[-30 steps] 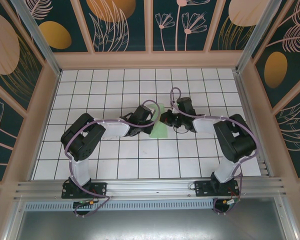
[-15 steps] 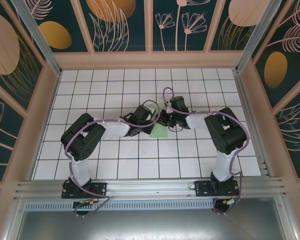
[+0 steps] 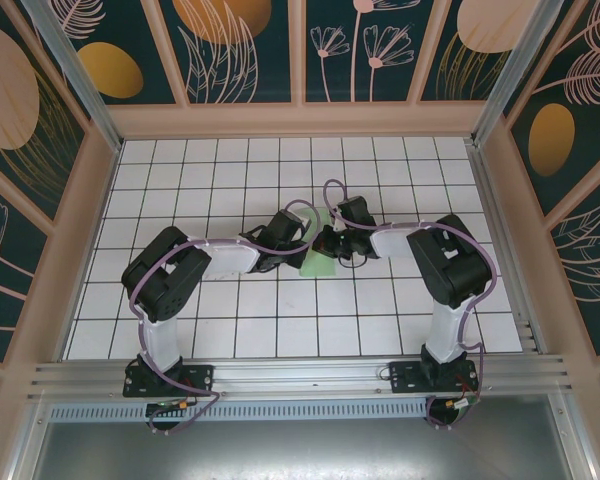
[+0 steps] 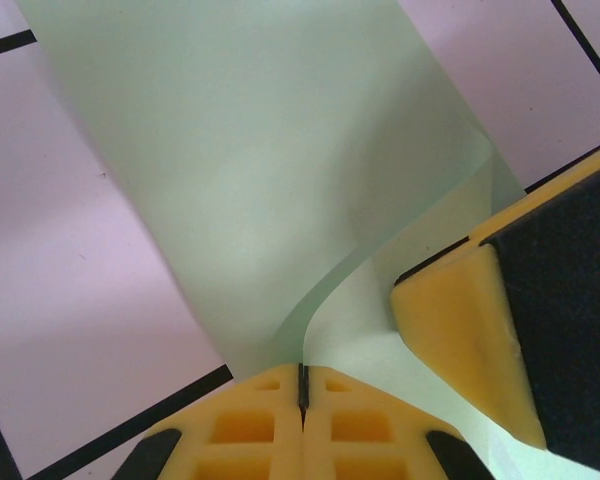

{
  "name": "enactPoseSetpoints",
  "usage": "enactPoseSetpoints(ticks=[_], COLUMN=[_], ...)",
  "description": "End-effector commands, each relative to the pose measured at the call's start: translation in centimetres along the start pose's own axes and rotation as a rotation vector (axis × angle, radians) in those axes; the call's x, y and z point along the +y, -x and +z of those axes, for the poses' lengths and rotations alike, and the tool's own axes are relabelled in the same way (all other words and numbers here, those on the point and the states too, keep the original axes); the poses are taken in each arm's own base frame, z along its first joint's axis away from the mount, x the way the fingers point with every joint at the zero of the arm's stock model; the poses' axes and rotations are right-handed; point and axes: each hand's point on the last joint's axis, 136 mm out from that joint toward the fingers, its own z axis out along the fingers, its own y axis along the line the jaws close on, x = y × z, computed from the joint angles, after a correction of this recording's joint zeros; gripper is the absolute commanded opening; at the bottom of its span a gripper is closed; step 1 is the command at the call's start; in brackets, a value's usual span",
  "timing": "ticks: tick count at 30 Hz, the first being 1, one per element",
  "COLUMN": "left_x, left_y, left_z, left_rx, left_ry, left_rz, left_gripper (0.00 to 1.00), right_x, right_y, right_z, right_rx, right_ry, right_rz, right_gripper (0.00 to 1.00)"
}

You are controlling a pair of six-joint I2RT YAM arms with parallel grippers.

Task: Fold a paper plane with a square sheet of paper (fold left side to right side)
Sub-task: Fold the triangle a second time at the center of the table.

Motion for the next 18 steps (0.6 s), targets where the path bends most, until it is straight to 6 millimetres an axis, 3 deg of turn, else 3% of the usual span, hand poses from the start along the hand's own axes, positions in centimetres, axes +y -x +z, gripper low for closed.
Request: enactPoseSetpoints(ticks=[1, 4, 6, 10, 13, 18], left_x=[0.2, -0.1, -0.1, 0.0, -0.9, -4.3], left_y=[-1.1, -0.1, 0.8, 2.8, 4.5, 2.2], left_z=[-0.1, -1.0, -1.9, -4.5, -6.8, -7.1], left_rx=[0.030, 0.003, -0.022, -0.077, -0.133, -0.078], left_ry=[-0.008, -0.017, -0.008, 0.019, -0.021, -0.249], left_rz=[0.004, -0.005, -0.016, -0.037, -0.050, -0.101], left_gripper=[0.02, 0.05, 0.14, 0.26, 0.30, 0.30], right_x=[-1.3, -1.6, -1.8, -2.0, -1.9, -1.8], right_y=[-1.1, -1.2, -1.3, -1.4, -1.4, -1.3], right_z=[0.3, 0.3, 0.3, 0.4, 0.3, 0.4], right_rx=[0.022, 0.024, 0.025, 0.026, 0.025, 0.025], right_ry=[-0.045, -0.055, -0.061, -0.069, -0.067, -0.060], right_rz=[-0.007, -0.004, -0.002, -0.004, -0.005, -0.005], right_gripper=[0.00, 0.00, 0.00, 0.00, 0.00, 0.00])
